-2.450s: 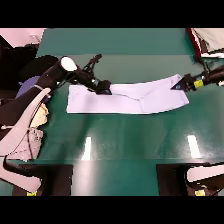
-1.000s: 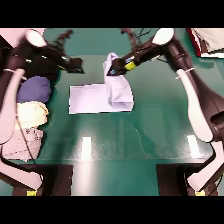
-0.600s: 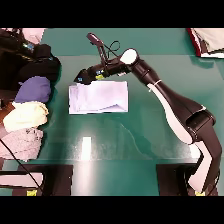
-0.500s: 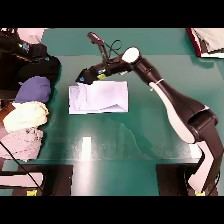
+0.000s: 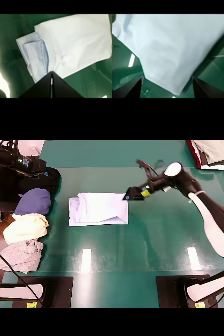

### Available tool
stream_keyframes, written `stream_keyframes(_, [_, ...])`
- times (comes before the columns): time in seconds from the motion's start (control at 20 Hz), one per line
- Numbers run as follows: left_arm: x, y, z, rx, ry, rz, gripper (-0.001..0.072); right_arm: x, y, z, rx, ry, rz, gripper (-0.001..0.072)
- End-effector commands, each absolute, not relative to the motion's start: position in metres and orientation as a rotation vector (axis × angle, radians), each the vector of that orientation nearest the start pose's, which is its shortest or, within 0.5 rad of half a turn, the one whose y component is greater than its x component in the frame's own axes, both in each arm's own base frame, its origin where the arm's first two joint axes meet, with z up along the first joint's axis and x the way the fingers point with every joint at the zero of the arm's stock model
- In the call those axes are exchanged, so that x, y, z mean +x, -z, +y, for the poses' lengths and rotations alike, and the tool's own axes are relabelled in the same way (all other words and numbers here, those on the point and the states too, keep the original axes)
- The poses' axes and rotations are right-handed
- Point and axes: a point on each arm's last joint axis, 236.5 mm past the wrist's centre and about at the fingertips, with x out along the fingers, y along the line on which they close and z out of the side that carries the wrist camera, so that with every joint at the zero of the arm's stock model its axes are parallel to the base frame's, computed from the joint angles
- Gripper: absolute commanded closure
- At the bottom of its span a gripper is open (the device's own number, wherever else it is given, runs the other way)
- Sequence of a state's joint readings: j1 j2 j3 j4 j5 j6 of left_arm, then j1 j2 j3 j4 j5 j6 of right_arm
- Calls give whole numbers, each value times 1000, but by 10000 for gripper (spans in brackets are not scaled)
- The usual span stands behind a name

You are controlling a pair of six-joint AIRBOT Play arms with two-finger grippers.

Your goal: Fold the shirts.

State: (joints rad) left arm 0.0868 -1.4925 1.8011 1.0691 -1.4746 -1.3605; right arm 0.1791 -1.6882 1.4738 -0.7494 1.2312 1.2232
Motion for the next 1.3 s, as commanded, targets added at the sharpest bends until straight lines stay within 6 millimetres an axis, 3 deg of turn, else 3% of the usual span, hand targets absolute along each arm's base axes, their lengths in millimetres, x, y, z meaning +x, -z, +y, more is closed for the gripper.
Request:
stream_keyframes(0.0, [448, -142, -75, -212, 450, 1106, 686, 416, 24, 209, 595, -679, 1334, 2])
stream_keyframes(0.15, [446, -133, -76, -221, 449, 1128, 686, 416, 46, 230, 658, -691, 1347, 3])
stream_keyframes(0.45, [446, -133, -76, -224, 451, 1129, 686, 431, 65, 306, 695, -796, 1336, 21])
stream_keyframes(0.5, [445, -132, -76, -223, 452, 1132, 686, 433, 64, 319, 688, -821, 1332, 64])
stream_keyframes(0.65, [444, -132, -76, -223, 453, 1135, 686, 435, 62, 347, 652, -877, 1318, 481])
stream_keyframes(0.7, [443, -132, -76, -222, 454, 1139, 686, 435, 60, 352, 644, -893, 1317, 666])
stream_keyframes(0.8, [443, -132, -77, -222, 455, 1142, 686, 436, 55, 353, 622, -922, 1301, 700])
stream_keyframes(0.9, [441, -131, -77, -222, 458, 1150, 686, 441, 46, 340, 585, -907, 1276, 702])
stream_keyframes(1.0, [438, -130, -77, -219, 461, 1160, 685, 450, 29, 306, 555, -834, 1214, 702])
stream_keyframes(1.15, [438, -130, -77, -215, 466, 1162, 686, 461, 10, 214, 527, -638, 1112, 702])
stream_keyframes(1.25, [437, -130, -77, -214, 467, 1163, 686, 460, -2, 133, 573, -479, 1044, 702])
